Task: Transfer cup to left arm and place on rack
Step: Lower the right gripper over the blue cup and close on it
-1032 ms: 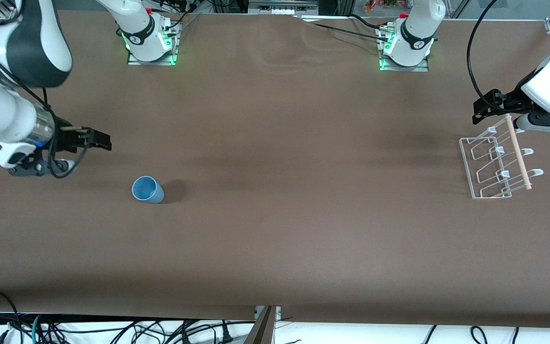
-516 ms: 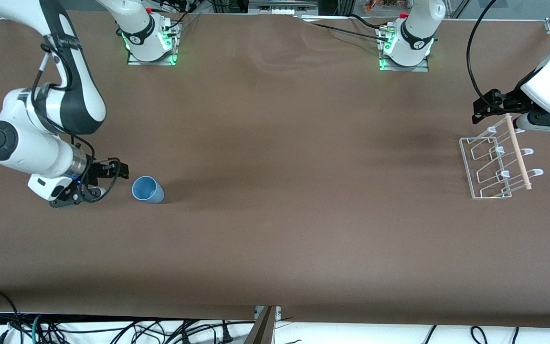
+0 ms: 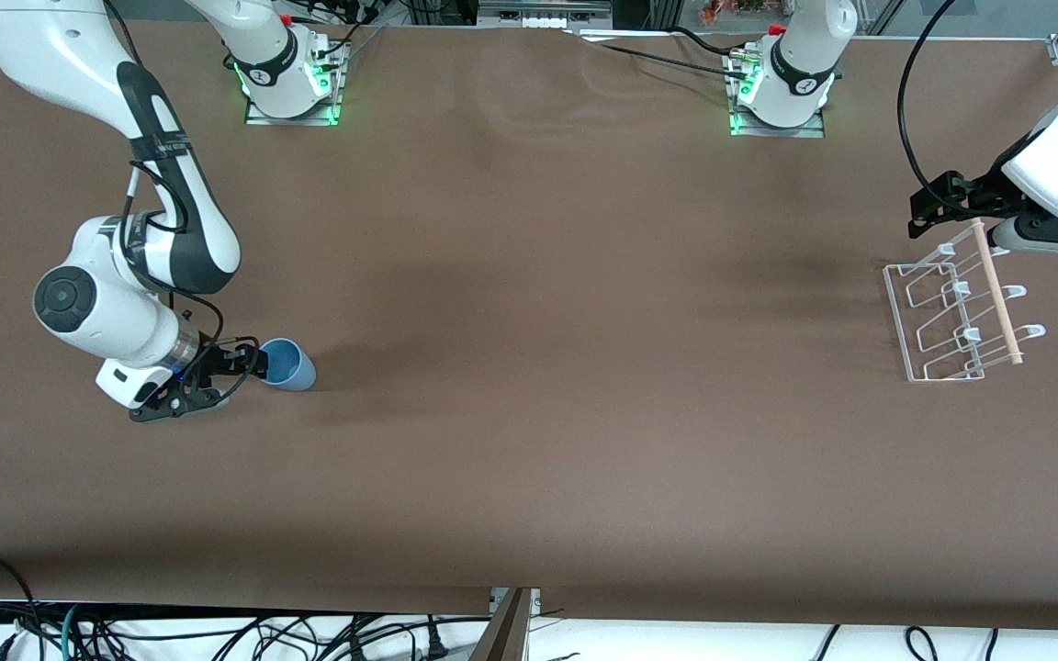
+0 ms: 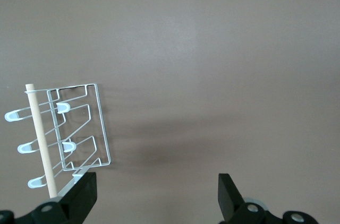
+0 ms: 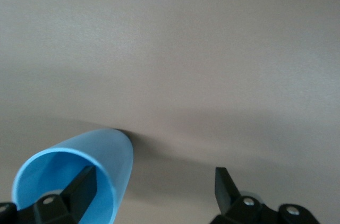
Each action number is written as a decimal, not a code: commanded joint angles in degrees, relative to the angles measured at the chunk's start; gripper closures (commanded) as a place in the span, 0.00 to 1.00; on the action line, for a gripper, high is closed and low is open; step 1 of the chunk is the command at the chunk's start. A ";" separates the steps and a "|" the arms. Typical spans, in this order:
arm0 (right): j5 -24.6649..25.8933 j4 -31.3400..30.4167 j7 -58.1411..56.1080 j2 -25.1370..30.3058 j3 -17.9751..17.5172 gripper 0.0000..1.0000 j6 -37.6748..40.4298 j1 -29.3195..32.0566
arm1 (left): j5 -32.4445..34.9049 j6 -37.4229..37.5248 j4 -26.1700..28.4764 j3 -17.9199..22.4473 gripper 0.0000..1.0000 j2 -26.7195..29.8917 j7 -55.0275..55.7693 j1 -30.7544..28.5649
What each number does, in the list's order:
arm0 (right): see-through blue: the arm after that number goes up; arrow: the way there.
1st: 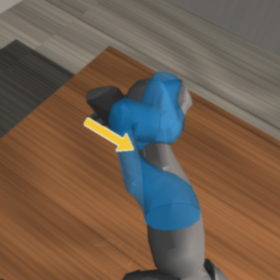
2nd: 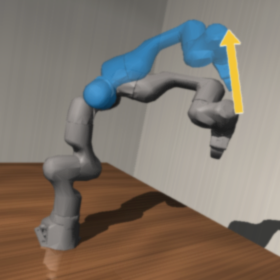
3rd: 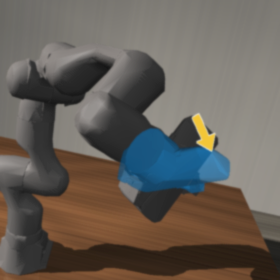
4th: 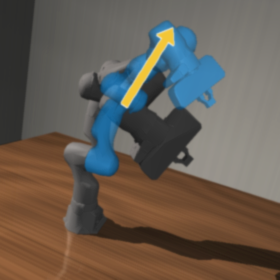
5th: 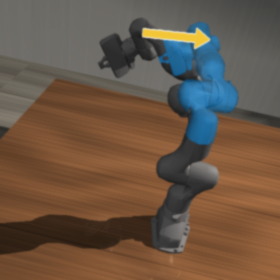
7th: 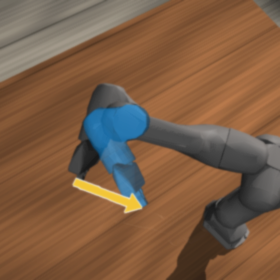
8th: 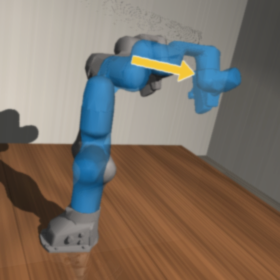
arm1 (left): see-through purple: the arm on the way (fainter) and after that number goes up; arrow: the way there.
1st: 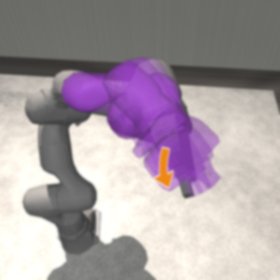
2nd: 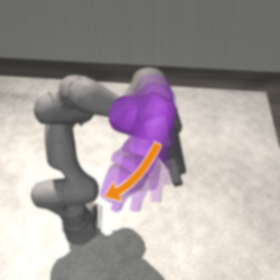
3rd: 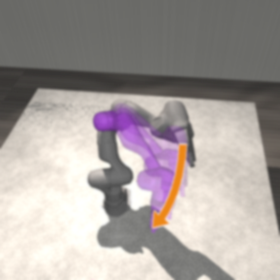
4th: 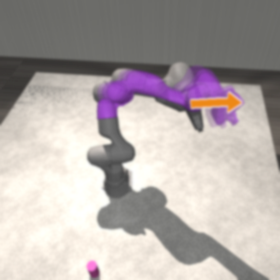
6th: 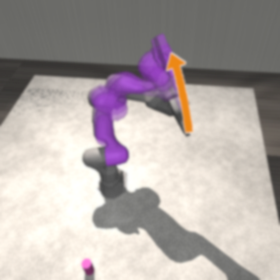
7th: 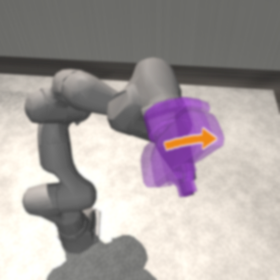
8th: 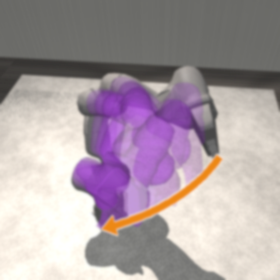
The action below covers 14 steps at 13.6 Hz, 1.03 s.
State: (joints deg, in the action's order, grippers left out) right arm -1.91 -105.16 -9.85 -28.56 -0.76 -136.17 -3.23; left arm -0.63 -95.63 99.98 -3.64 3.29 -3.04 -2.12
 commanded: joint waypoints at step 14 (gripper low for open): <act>-0.02 -5.67 11.77 1.58 -3.54 1.00 -2.52 0.33 | 0.63 0.97 -0.57 0.12 0.00 0.32 -0.04 0.27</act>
State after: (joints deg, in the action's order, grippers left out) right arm -1.94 -109.35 -0.07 -28.75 -3.55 -139.04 -3.34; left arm -0.63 -95.62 99.98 -3.64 3.29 -3.04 -2.12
